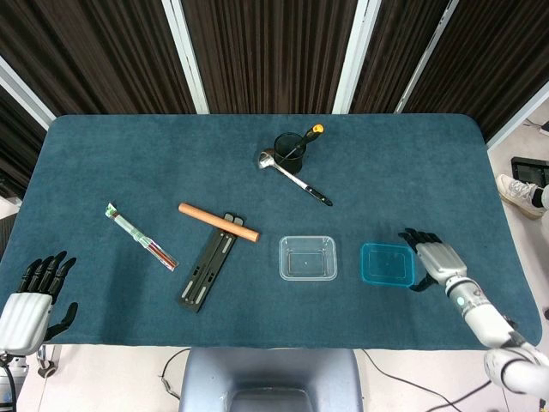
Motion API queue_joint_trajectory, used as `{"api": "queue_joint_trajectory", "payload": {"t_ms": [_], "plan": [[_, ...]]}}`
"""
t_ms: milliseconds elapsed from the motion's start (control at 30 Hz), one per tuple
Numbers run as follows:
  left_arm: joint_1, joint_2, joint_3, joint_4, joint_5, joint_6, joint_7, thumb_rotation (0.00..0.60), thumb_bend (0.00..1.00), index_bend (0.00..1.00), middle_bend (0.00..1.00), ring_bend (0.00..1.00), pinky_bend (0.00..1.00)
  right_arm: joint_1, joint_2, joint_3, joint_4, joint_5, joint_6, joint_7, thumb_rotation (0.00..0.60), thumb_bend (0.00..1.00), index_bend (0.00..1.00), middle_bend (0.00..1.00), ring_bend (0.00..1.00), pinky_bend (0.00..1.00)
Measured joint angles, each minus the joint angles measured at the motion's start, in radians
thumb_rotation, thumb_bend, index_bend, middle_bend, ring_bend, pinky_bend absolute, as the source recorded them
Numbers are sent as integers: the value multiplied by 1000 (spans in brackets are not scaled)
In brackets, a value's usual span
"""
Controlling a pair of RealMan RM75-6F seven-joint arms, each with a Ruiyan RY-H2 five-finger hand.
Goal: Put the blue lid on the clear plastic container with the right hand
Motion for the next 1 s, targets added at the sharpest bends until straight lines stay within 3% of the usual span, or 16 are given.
{"api": "queue_joint_trajectory", "payload": {"t_ms": [333,1000], "plan": [[4,2,3,-2,-4,2,1,600,420,0,1,0,72,111,-39,-26,51,138,-134,-41,600,143,0,0,0,0],[14,6,6,-1,0,16,-6,600,420,0,0,0,72,187,-124,-96,118,229,-132,-89,600,143,28,0,0,0]]}}
